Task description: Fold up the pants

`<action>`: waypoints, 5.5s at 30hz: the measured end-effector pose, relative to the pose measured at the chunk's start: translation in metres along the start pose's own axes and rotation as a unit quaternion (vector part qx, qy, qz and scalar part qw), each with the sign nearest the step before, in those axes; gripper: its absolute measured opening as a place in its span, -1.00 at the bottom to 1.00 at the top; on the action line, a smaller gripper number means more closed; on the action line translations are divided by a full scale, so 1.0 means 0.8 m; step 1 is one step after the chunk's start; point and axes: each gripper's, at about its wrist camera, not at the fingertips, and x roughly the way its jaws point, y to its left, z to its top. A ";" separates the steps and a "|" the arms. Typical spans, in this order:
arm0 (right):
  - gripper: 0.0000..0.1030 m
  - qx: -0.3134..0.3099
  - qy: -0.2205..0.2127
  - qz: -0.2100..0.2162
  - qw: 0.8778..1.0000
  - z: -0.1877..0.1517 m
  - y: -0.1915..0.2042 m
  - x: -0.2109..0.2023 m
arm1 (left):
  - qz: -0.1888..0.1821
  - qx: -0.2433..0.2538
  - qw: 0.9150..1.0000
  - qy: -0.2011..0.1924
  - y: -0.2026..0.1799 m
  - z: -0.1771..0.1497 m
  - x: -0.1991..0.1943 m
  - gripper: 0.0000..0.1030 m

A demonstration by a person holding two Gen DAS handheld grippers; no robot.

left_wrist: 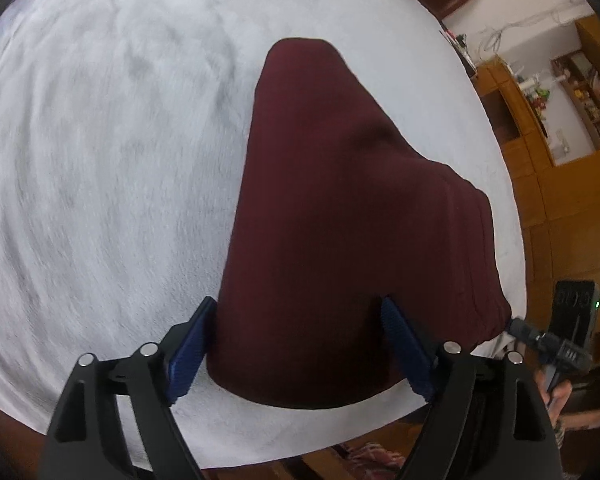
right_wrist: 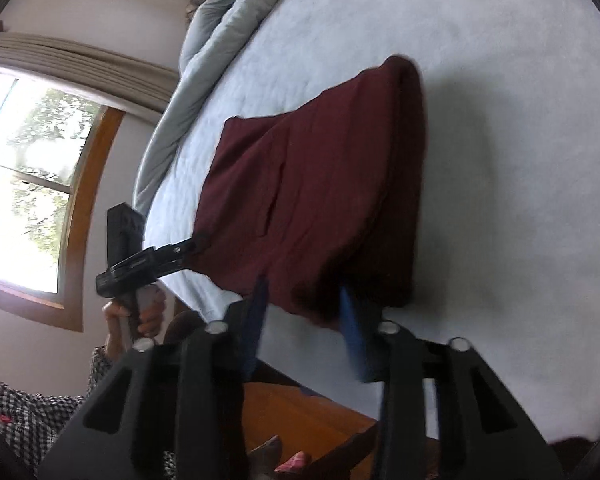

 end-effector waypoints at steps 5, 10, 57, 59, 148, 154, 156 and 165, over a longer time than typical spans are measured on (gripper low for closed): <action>-0.81 -0.015 -0.013 -0.001 1.000 0.004 0.009 -0.017 | 0.003 -0.001 1.000 0.000 -0.012 0.008 0.006 0.67; -0.82 0.003 0.031 -0.044 0.999 -0.003 -0.014 0.002 | 0.001 0.006 1.000 0.015 -0.008 0.012 0.019 0.72; -0.14 -0.047 0.030 0.011 0.998 0.055 -0.028 0.052 | 0.093 0.127 0.987 -0.025 -0.109 0.049 0.048 -0.06; -0.19 -0.048 0.021 0.016 0.998 0.055 -0.022 0.042 | 0.091 0.126 0.987 -0.036 -0.114 0.048 0.043 -0.21; 0.19 -0.085 -0.092 -0.128 0.984 0.274 -0.037 0.025 | 0.167 0.206 0.952 -0.151 -0.170 0.138 0.082 0.15; 0.16 -0.093 -0.073 -0.210 0.971 0.292 -0.049 0.063 | 0.169 0.209 0.949 -0.162 -0.172 0.136 0.074 0.18; 0.18 -0.090 -0.073 -0.216 0.970 0.288 -0.059 0.068 | 0.171 0.211 0.948 -0.166 -0.173 0.135 0.072 0.25; 0.17 -0.068 -0.108 -0.179 0.975 0.248 -0.044 0.016 | 0.185 0.171 0.952 -0.175 -0.162 0.130 0.041 0.45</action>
